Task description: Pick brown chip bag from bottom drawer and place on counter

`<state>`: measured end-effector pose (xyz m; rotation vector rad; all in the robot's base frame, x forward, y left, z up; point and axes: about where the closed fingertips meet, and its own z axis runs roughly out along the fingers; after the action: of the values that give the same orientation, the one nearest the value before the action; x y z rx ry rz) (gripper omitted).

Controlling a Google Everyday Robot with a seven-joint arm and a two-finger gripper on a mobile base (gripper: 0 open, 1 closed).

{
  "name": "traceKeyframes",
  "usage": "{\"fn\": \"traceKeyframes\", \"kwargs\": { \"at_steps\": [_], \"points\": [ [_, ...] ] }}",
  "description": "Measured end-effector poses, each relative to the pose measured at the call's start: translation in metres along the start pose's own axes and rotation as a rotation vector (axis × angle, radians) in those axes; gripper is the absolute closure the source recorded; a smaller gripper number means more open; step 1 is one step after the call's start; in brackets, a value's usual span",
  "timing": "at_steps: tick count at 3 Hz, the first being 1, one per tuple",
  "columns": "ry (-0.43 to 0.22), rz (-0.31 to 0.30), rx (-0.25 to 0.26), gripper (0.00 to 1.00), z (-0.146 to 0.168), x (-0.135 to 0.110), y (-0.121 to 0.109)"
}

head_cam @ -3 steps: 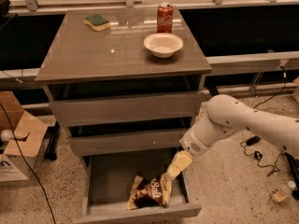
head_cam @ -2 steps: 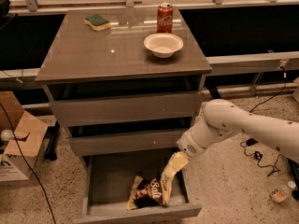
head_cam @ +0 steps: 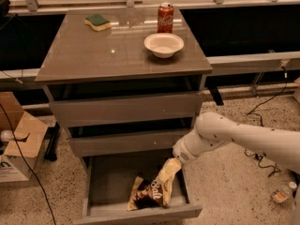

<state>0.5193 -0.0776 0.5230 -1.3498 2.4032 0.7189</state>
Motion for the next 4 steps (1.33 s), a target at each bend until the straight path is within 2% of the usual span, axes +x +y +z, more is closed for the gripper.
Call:
{"fn": "traceKeyframes", "kwargs": {
  "at_steps": [2, 3, 4],
  "points": [
    [-0.010, 0.096, 0.016, 0.00, 0.051, 0.032, -0.033],
    [-0.011, 0.154, 0.006, 0.00, 0.077, 0.050, -0.050],
    [-0.011, 0.154, 0.006, 0.00, 0.077, 0.050, -0.050]
  ]
}}
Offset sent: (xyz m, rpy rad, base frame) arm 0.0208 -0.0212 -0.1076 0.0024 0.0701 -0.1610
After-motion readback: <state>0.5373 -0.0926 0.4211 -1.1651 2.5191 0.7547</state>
